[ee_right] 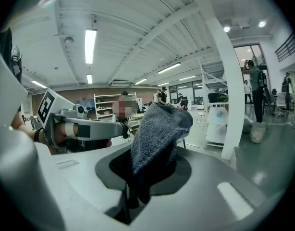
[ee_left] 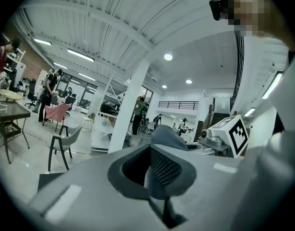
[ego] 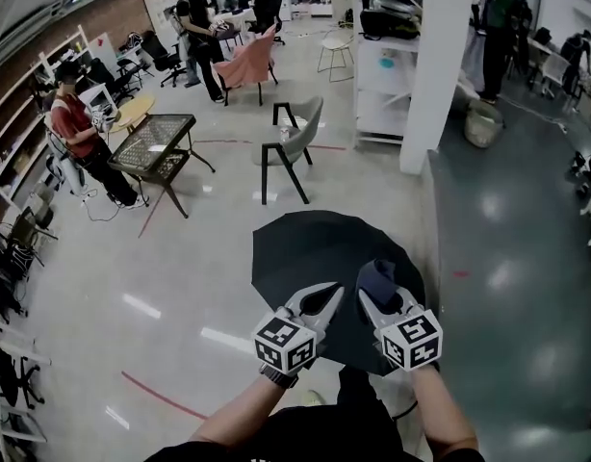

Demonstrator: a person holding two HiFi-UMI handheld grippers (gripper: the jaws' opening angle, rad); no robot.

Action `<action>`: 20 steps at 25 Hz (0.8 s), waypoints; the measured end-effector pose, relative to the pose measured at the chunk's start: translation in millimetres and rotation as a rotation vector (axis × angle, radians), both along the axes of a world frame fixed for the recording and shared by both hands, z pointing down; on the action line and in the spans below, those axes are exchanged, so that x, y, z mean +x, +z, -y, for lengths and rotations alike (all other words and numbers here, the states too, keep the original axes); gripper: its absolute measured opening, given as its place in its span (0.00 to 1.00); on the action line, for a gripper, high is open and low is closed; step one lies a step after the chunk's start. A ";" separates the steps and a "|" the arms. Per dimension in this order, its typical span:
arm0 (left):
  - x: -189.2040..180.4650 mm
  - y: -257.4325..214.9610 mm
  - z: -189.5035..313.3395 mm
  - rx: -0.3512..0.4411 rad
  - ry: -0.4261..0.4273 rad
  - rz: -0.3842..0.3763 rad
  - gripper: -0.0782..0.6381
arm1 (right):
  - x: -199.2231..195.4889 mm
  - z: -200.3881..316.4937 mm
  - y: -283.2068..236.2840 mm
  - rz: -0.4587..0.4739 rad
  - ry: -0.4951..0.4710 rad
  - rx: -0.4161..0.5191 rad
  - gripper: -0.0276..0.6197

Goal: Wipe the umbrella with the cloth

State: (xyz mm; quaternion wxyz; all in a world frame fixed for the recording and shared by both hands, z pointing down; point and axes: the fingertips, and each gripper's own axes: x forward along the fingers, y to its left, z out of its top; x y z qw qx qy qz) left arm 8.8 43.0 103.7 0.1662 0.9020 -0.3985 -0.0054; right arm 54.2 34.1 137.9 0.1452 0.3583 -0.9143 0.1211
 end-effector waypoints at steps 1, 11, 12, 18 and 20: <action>-2.8 -4.6 -0.8 0.008 -0.004 -0.002 0.11 | -3.1 -0.8 -4.6 0.006 -0.003 0.006 0.17; -18.5 -39.4 -1.5 0.085 -0.030 -0.001 0.11 | -17.7 -4.5 -39.6 0.023 -0.001 0.071 0.16; -18.5 -41.0 -1.9 0.088 -0.031 -0.001 0.11 | -17.5 -5.3 -40.1 0.020 0.000 0.071 0.16; -24.1 -50.7 -1.8 0.103 -0.037 0.000 0.11 | -21.7 -4.6 -46.8 0.021 -0.002 0.068 0.16; -26.4 -50.0 -3.0 0.107 -0.040 -0.001 0.11 | -23.9 -5.2 -46.6 0.021 -0.004 0.073 0.16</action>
